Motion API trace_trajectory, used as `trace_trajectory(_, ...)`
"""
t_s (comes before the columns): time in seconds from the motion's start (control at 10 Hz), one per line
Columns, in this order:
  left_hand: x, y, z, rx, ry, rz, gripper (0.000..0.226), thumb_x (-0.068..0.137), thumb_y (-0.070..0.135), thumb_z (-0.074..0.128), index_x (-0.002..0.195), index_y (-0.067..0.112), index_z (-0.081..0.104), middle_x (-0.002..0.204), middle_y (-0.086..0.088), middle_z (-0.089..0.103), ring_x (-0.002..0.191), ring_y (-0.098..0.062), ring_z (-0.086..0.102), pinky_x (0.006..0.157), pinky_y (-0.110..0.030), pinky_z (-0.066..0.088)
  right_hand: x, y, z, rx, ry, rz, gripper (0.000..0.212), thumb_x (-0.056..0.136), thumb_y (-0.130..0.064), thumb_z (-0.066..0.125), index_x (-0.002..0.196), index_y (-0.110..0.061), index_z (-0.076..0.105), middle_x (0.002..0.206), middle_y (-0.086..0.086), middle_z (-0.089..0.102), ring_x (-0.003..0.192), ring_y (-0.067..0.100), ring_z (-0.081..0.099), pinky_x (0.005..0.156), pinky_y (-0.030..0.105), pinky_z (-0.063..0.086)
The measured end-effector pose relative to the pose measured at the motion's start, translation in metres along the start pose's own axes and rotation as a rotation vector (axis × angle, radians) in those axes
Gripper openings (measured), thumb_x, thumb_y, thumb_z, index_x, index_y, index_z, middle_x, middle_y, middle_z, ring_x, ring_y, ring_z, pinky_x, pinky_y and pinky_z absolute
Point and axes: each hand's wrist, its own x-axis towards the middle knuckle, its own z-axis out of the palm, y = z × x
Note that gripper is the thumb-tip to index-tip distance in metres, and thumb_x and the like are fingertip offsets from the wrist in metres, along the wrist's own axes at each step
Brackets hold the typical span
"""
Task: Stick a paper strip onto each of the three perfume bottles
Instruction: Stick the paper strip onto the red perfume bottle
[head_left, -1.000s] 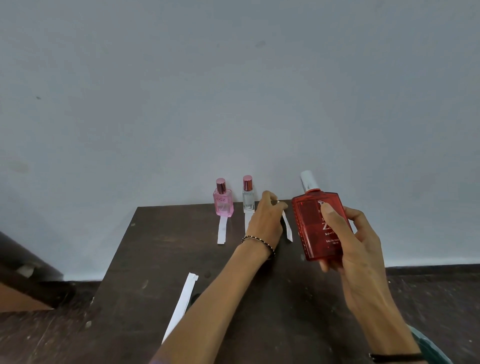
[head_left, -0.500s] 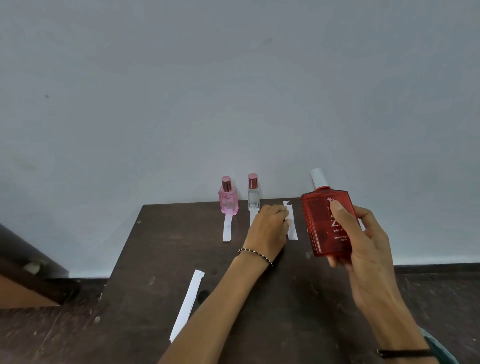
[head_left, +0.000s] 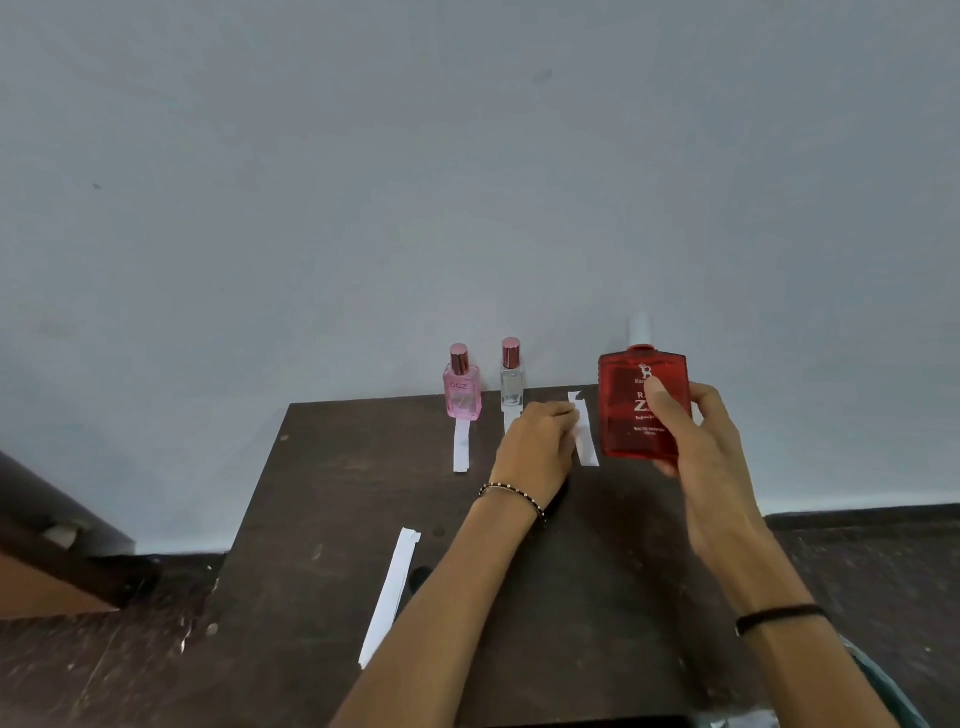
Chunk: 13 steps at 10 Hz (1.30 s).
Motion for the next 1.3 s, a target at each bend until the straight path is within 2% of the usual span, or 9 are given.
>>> trace_trajectory(0.1,0.001,0.002,-0.003,0.013,-0.036,-0.014,0.029,0.1,0.011,0.051,0.123,0.007,0.068,0.136,-0.003,0.062,0.125,-0.021,0.05,0.099,-0.033,0.046,0.021,0.0,0.006,-0.053,-0.032,-0.031,0.041,0.091,-0.042,0.061,0.125,-0.027,0.045,0.104,-0.011,0.062,0.094,0.005,0.061,0.08,0.025,0.051)
trace_trajectory(0.3,0.004,0.002,-0.003,0.006,-0.018,-0.038,0.032,0.099,0.014,0.051,0.127,0.01,0.067,0.133,0.0,0.064,0.126,-0.019,0.052,0.097,-0.033,0.047,0.066,0.006,0.015,-0.181,-0.195,-0.084,0.045,0.089,-0.04,0.064,0.125,-0.026,0.04,0.11,-0.011,0.063,0.099,0.002,0.061,0.076,0.017,0.049)
trace_trajectory(0.4,0.003,0.003,-0.001,0.021,-0.001,-0.023,0.032,0.099,0.015,0.051,0.128,0.011,0.066,0.131,-0.002,0.066,0.124,-0.019,0.053,0.097,-0.031,0.048,0.078,0.018,0.016,-0.22,-0.271,-0.11,0.053,0.087,-0.04,0.068,0.128,-0.027,0.039,0.128,-0.003,0.062,0.115,0.011,0.062,0.092,0.029,0.053)
trace_trajectory(0.5,0.002,0.003,0.001,0.031,0.027,-0.015,0.029,0.098,0.012,0.052,0.121,0.008,0.069,0.121,-0.006,0.07,0.116,-0.023,0.058,0.089,-0.033,0.05,0.084,0.024,0.02,-0.271,-0.353,-0.151,0.053,0.086,-0.039,0.07,0.129,-0.031,0.04,0.133,-0.002,0.06,0.121,0.014,0.06,0.1,0.035,0.051)
trace_trajectory(0.7,0.001,0.005,0.006,0.094,0.06,0.001,0.029,0.092,0.003,0.059,0.119,0.007,0.071,0.12,-0.006,0.068,0.11,-0.024,0.06,0.084,-0.033,0.054,0.092,0.024,0.02,-0.294,-0.444,-0.161,0.05,0.087,-0.031,0.07,0.127,-0.03,0.041,0.128,-0.006,0.061,0.115,0.007,0.064,0.097,0.029,0.053)
trace_trajectory(0.9,0.001,0.004,0.009,0.102,0.053,-0.005,0.034,0.095,0.007,0.059,0.128,0.009,0.065,0.13,-0.005,0.061,0.117,-0.021,0.056,0.093,-0.032,0.053,0.098,0.023,0.011,-0.298,-0.529,-0.107,0.049,0.087,-0.024,0.07,0.127,-0.024,0.041,0.127,-0.004,0.062,0.114,0.005,0.064,0.087,0.018,0.055)
trace_trajectory(1.1,-0.001,0.009,0.007,0.044,0.066,-0.069,0.032,0.096,0.008,0.057,0.127,0.008,0.066,0.131,-0.006,0.062,0.12,-0.02,0.056,0.097,-0.028,0.048,0.102,0.018,0.004,-0.371,-0.631,-0.022,0.063,0.086,-0.02,0.072,0.136,-0.025,0.034,0.134,-0.005,0.056,0.123,0.004,0.056,0.104,0.026,0.045)
trace_trajectory(1.2,-0.003,0.008,-0.001,-0.095,0.08,-0.155,0.03,0.095,0.008,0.058,0.124,0.009,0.069,0.13,-0.005,0.065,0.12,-0.019,0.058,0.095,-0.015,0.038,0.098,0.022,-0.002,-0.383,-0.604,0.001,0.074,0.084,-0.008,0.074,0.141,-0.027,0.03,0.14,-0.001,0.048,0.131,0.012,0.047,0.111,0.031,0.035)
trace_trajectory(1.3,-0.009,0.01,-0.01,-0.139,0.056,-0.193,0.031,0.092,0.002,0.058,0.119,0.008,0.071,0.125,-0.006,0.068,0.117,-0.019,0.061,0.092,-0.011,0.033,0.085,0.021,-0.004,-0.42,-0.507,0.009,0.079,0.084,0.007,0.069,0.142,-0.027,0.027,0.147,0.005,0.043,0.132,0.011,0.041,0.11,0.028,0.032)
